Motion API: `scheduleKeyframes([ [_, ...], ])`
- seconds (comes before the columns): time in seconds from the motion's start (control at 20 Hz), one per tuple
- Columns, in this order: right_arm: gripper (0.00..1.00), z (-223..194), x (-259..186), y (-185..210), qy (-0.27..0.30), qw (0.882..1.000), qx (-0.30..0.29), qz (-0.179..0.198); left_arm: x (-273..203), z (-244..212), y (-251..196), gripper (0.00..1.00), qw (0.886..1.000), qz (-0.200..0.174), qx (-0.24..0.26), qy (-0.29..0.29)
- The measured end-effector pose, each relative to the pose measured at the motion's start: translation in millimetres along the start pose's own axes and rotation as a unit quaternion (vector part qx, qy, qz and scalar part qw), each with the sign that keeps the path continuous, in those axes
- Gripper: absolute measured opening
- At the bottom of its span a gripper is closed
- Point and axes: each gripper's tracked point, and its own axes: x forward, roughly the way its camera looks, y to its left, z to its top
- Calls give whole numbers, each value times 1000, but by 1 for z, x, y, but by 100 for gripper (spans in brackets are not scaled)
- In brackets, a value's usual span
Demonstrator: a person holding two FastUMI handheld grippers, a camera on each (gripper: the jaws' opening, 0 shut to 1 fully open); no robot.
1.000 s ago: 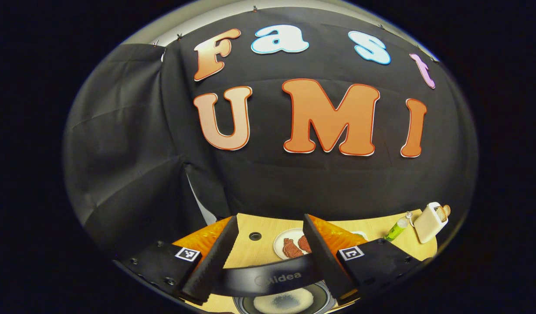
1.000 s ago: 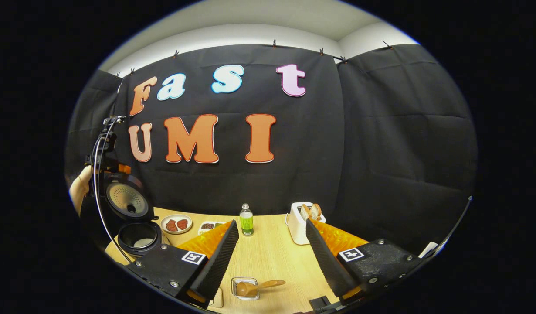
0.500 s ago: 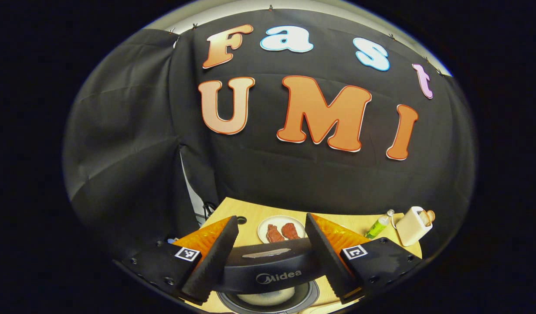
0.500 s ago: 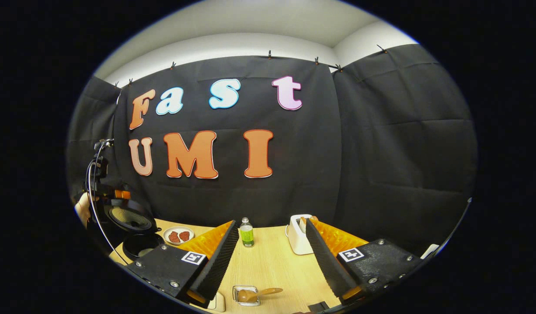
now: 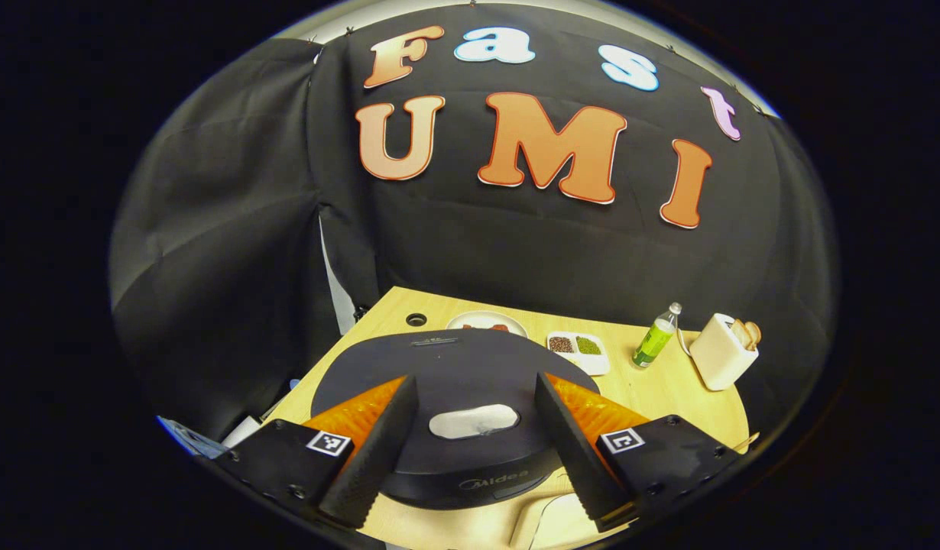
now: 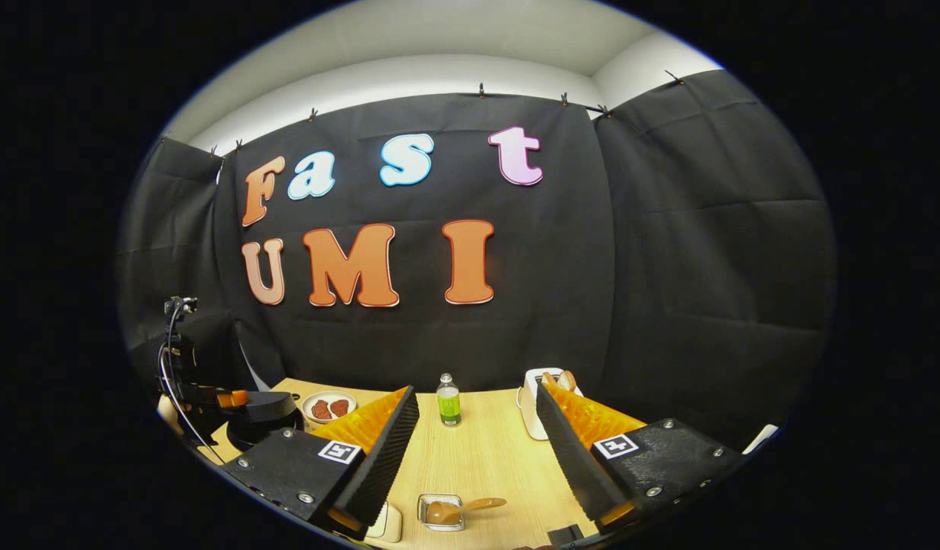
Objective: Close the left gripper, press the button to open the rice cooker; take a wooden spoon from the chopstick holder with the right hand, scoop a spoonful of rice and pour it into the rice cooker, then put the wooden spoon back into the chopstick holder.
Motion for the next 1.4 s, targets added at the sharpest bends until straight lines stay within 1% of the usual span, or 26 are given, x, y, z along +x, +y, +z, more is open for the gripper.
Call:
scheduleKeyframes([
  [0.05, 95, -2, -2, -1, 3, 1000, -3, 1, 0, -5, 0, 100, 1000, 3, 5, -6],
  [0.1, 95, -4, -2, -1, 5, 1000, -3, 2, 1, -13, 1, 94, 1000, 5, 9, -9],
  [0.15, 95, -6, -3, -1, 9, 1000, 1, 5, 1, -21, 0, 100, 1000, 7, 11, -7],
  [0.3, 95, -14, -3, 0, 18, 1000, 9, 12, 6, -54, -2, 100, 999, 13, 33, 14],
  [0.35, 95, -15, -3, -2, 19, 1000, 8, 12, 7, -61, -3, 95, 999, 14, 41, 16],
  [0.4, 95, -17, -2, -3, 20, 1000, 7, 11, 6, -65, -2, 95, 999, 17, 44, 16],
  [0.45, 95, -18, -2, -4, 21, 1000, 6, 10, 7, -62, -1, 94, 999, 18, 43, -5],
  [0.5, 95, -19, -2, -4, 23, 1000, 7, 10, 8, -67, -1, 95, 999, 19, 42, 6],
  [0.65, 95, -26, -2, -5, 30, 999, 12, 9, 7, -70, -1, 96, 999, 21, 30, -6],
  [0.7, 95, -30, -2, -5, 32, 999, 12, 9, 6, -76, -2, 96, 999, 22, 39, -6],
  [0.75, 95, -34, -2, -4, 37, 999, 12, 10, 5, -71, -3, 100, 998, 22, 49, -26],
  [0.8, 95, -40, -3, -4, 43, 999, 12, 10, 8, -74, -2, 100, 998, 21, 50, -25],
  [0.85, 95, -43, -3, -4, 46, 999, 13, 11, 6, -73, -2, 96, 998, 21, 44, -29],
  [0.9, 95, -43, -3, -3, 45, 999, 12, 10, 5, -67, -3, 98, 998, 17, 47, -36],
  [0.95, 95, -42, -2, -3, 43, 999, 9, 8, 5, -69, -2, 100, 998, 13, 56, -27],
  [1.0, 95, -43, -1, -4, 42, 999, 6, 6, 1, -66, 0, 100, 997, 19, 65, -21],
  [1.05, 100, -43, -1, -3, 41, 999, 3, 6, -7, -59, 8, 100, 996, 36, 78, -22],
  [1.15, 100, -40, 1, -4, 35, 999, 2, 5, -27, -17, 14, 99, 993, 38, 90, -71],
  [1.2, 95, -38, 1, -4, 32, 999, 4, 5, -38, -1, 13, 100, 992, 33, 84, -83],
  [1.35, 95, -31, 6, -4, 24, 1000, 12, 6, -76, 55, 17, 100, 994, 16, 28, -108],
  [1.4, 100, -27, 9, -3, 21, 1000, 12, 6, -91, 80, 17, 100, 992, 6, 11, -124],
])
